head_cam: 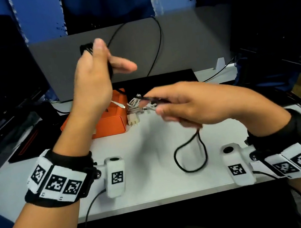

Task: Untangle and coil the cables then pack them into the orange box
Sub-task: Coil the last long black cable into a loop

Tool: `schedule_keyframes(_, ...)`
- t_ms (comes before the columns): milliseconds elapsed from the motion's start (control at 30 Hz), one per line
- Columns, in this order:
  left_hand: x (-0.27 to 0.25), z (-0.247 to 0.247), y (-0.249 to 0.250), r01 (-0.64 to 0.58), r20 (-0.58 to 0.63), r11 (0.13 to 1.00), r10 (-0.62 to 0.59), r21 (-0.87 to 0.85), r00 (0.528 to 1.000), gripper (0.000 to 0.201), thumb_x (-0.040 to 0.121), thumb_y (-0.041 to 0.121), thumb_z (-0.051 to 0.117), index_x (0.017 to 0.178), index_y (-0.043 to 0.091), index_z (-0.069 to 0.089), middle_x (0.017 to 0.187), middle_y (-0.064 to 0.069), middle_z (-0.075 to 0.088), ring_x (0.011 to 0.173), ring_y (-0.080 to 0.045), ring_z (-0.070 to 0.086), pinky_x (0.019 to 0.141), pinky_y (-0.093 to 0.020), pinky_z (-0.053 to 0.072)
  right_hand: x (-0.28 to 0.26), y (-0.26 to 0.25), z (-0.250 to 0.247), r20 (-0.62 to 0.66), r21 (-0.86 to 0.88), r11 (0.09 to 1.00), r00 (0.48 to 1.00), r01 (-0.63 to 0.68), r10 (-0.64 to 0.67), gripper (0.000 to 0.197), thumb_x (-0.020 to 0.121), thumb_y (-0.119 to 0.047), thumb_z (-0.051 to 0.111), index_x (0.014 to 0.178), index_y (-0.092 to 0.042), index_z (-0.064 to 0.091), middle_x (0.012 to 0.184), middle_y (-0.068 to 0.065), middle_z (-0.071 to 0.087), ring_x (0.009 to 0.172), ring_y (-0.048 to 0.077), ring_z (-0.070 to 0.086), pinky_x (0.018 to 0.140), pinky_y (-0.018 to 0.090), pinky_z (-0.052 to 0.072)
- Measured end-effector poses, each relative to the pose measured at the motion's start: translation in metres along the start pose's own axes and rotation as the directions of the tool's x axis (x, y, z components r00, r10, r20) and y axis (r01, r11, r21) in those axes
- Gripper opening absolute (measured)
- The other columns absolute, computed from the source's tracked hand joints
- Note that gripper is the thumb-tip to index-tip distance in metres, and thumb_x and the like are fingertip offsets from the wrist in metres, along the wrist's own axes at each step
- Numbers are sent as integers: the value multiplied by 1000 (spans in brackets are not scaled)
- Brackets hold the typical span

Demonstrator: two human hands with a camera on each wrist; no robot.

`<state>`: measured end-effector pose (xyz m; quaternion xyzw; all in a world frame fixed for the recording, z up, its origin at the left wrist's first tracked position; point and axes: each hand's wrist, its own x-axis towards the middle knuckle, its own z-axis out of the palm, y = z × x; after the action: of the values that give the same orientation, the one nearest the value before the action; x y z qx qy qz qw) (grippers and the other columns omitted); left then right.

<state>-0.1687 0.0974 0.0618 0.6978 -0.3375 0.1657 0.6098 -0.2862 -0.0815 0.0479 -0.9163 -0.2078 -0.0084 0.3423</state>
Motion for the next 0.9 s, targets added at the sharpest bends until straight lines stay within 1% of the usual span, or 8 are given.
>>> schedule_keyframes(67, 0, -1, -4, -17, 139, 963, -21, 268, 990, 44, 112, 38, 27, 84, 14, 51, 69, 3, 75, 62, -11, 69, 71, -21, 51, 0, 1, -8, -180, -54, 999, 984, 2, -12, 19, 109, -21, 49, 117, -21, 66, 68, -11, 55, 54, 1, 50, 54, 21, 41)
schedule_keyframes(167, -8, 2, -5, -59, 397, 904, -127, 424, 909, 51, 111, 44, 30, 78, 13, 55, 52, -1, 60, 50, -15, 54, 62, -27, 42, 2, 4, -19, -420, -131, 991, 905, 19, -73, 17, 105, -28, 56, 104, -22, 71, 81, -8, 69, 70, 7, 62, 65, 33, 52)
schedule_keyframes(300, -20, 7, 1, 227, 643, 974, -183, 15, 743, 60, 106, 55, 30, 78, 11, 58, 44, -6, 36, 56, -25, 44, 71, -47, 36, 8, 13, -14, -617, -103, 991, 777, 82, -128, 16, 103, -29, 59, 105, -19, 71, 92, -9, 71, 89, 8, 66, 86, 41, 53)
schedule_keyframes(400, -24, 13, 1, 404, 727, 865, -67, -299, 683, 63, 103, 59, 23, 71, 13, 51, 39, 3, 27, 40, -15, 44, 70, -58, 32, 19, 18, 3, -589, -95, 992, 799, 80, -121, 41, 107, -46, 41, 111, -14, 66, 101, -1, 69, 97, 21, 66, 91, 50, 51)
schedule_keyframes(467, -26, 18, 2, 437, 734, 797, 12, -418, 679, 60, 108, 48, 18, 65, 19, 48, 37, 5, 24, 32, -12, 30, 65, -44, 40, 23, 18, 15, -551, 101, 989, 834, 112, -38, 67, 103, -68, 27, 107, -12, 64, 99, 9, 70, 90, 31, 67, 88, 57, 52)
schedule_keyframes(533, -27, 23, 2, 473, 718, 740, 19, -478, 696, 58, 108, 42, 21, 61, 23, 48, 36, 5, 22, 31, -14, 23, 63, -30, 45, 23, 14, 20, -537, 262, 954, 843, 144, 21, 74, 100, -71, 21, 103, -13, 67, 93, 7, 74, 77, 23, 70, 81, 51, 56)
schedule_keyframes(733, -28, 26, 3, 560, 765, 652, 48, -511, 643, 52, 109, 39, 21, 71, 21, 53, 39, 10, 36, 39, -10, 42, 78, -27, 49, 24, 10, 30, -664, 328, 909, 747, 257, 28, 76, 102, -66, 23, 96, 0, 60, 85, 8, 74, 57, 18, 60, 56, 27, 47)
schedule_keyframes(900, -33, 19, 13, 602, 813, 624, 93, -498, 575, 48, 104, 36, 27, 89, 15, 67, 56, 6, 61, 56, -13, 61, 90, -28, 51, 25, 7, 31, -736, 244, 919, 676, 310, -33, 47, 101, -57, 33, 68, -31, 53, 61, 19, 64, 46, 33, 60, 46, 27, 39)
